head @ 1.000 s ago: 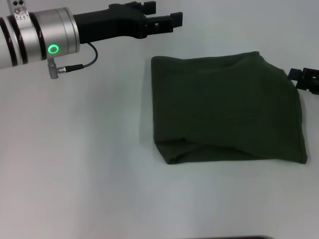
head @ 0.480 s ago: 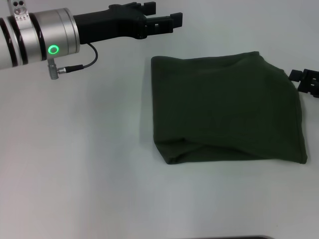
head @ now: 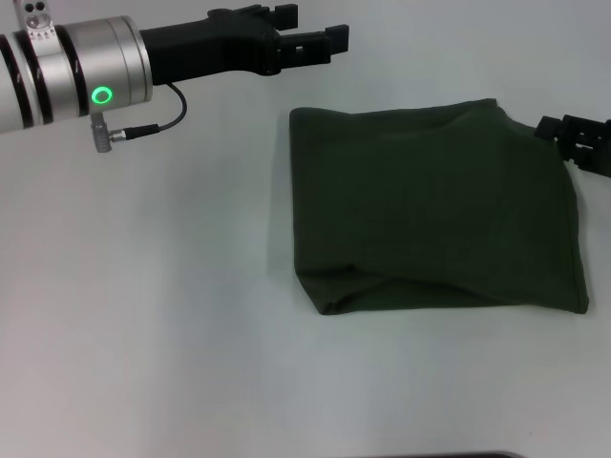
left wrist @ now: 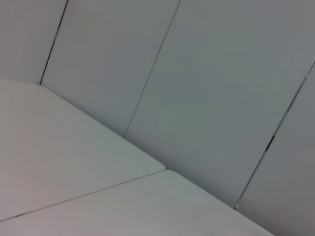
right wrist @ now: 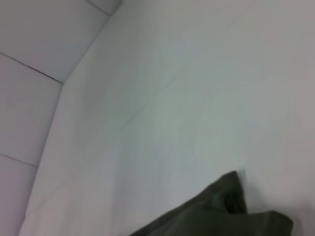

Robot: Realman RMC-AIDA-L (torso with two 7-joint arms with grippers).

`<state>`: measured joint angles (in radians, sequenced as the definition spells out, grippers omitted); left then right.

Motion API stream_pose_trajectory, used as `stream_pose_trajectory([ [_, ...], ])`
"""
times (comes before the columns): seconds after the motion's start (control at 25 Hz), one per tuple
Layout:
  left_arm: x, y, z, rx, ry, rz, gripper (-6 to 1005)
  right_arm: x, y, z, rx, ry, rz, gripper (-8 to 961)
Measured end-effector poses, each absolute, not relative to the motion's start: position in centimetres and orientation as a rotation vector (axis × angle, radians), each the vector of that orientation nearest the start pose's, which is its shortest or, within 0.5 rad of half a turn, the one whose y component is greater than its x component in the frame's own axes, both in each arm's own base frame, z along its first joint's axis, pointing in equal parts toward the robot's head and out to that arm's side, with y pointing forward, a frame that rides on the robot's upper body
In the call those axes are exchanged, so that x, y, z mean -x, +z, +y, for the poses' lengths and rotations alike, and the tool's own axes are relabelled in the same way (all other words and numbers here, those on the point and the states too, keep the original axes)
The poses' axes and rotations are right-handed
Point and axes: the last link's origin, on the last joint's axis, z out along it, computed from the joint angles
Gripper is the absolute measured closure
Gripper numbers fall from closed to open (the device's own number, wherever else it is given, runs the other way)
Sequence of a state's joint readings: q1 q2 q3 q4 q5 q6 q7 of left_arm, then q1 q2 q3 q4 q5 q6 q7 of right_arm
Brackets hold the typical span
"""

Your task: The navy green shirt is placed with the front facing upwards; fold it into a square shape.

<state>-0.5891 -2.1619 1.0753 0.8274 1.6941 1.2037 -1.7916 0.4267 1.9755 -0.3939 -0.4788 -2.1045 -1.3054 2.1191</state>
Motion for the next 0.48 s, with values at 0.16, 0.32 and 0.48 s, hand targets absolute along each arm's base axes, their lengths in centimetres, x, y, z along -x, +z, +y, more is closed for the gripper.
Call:
stream_pose_trajectory([
  [0.16, 17.06, -3.36, 38.15, 2.585, -0.847, -0.863, 82, -37.14, 3.77, 31.67, 1.785, 0.823, 1.871, 333],
  [0.32, 17.27, -3.34, 38.15, 2.578, -0.841, -0.867, 82, -37.18, 3.47, 31.98, 1.756, 0.829, 1.886, 400],
  [0.48, 17.44, -3.32, 38.10, 2.578, -0.836, -0.864, 82, -37.00, 3.41, 32.20, 1.764, 0.826, 1.883, 530],
])
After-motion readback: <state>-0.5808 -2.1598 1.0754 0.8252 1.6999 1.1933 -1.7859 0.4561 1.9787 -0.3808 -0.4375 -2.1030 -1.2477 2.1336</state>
